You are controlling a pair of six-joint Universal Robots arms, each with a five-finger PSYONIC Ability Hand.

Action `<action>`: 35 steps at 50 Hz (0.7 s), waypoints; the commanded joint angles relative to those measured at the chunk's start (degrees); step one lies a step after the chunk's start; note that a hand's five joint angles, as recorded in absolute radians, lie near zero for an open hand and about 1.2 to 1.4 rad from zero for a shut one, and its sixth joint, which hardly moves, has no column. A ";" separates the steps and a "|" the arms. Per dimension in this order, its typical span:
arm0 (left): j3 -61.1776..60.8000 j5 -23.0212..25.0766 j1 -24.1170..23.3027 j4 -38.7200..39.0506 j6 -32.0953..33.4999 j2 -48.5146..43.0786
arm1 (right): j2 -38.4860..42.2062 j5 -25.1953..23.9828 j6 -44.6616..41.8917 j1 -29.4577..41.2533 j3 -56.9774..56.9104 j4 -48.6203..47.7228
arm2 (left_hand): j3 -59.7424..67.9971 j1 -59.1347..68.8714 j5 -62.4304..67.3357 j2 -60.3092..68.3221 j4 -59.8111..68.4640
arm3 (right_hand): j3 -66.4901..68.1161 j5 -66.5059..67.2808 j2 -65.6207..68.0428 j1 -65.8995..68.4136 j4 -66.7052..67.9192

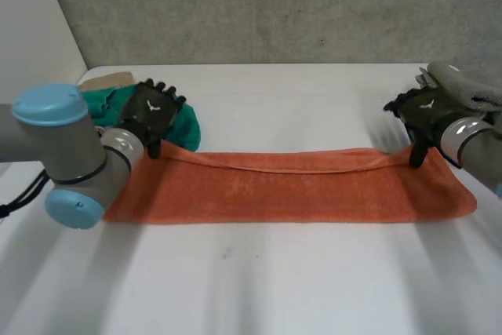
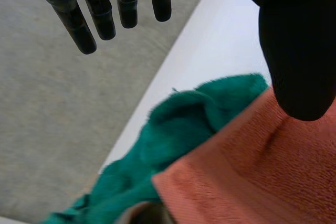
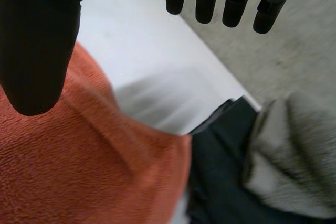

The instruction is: Fold the laundry.

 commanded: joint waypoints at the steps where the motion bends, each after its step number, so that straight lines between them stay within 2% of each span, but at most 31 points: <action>1: 8.16 1.94 0.83 -0.18 -0.27 -10.27 | 9.61 -0.18 2.59 0.23 -6.20 -2.97 | -1.37 -0.16 -2.18 -1.04 -0.79 | -1.98 -2.78 -1.99 -2.99 -2.03; 13: 18.34 2.03 3.12 1.93 -3.60 -18.18 | 16.82 1.13 2.86 0.50 -10.25 -19.40 | 3.66 4.87 2.84 3.99 4.24 | -1.98 -2.78 -1.99 -2.99 -2.03; 22: 19.33 1.24 2.86 8.43 -8.53 -17.92 | 17.10 6.23 3.91 1.20 -10.69 -31.63 | 3.85 5.05 3.03 4.18 4.43 | -1.98 -2.78 -1.99 -2.99 -2.03; 25: 18.54 1.07 2.07 8.17 -9.32 -16.35 | 16.39 6.85 4.18 1.29 -10.26 -30.93 | 2.33 3.54 1.52 2.66 2.91 | -1.98 -2.78 -1.99 -2.99 -2.03; 29: 14.41 1.15 1.36 8.00 -9.50 -11.77 | 11.04 6.94 4.26 1.20 -6.75 -28.74 | 0.31 1.52 -0.50 0.64 0.89 | -1.98 -2.78 -1.99 -2.99 -2.03; 35: 6.68 1.50 1.54 7.82 -9.76 -3.69 | -1.62 5.53 3.83 0.58 1.52 -16.88 | 0.48 1.69 -0.33 0.81 1.06 | -1.98 -2.78 -1.99 -2.99 -2.03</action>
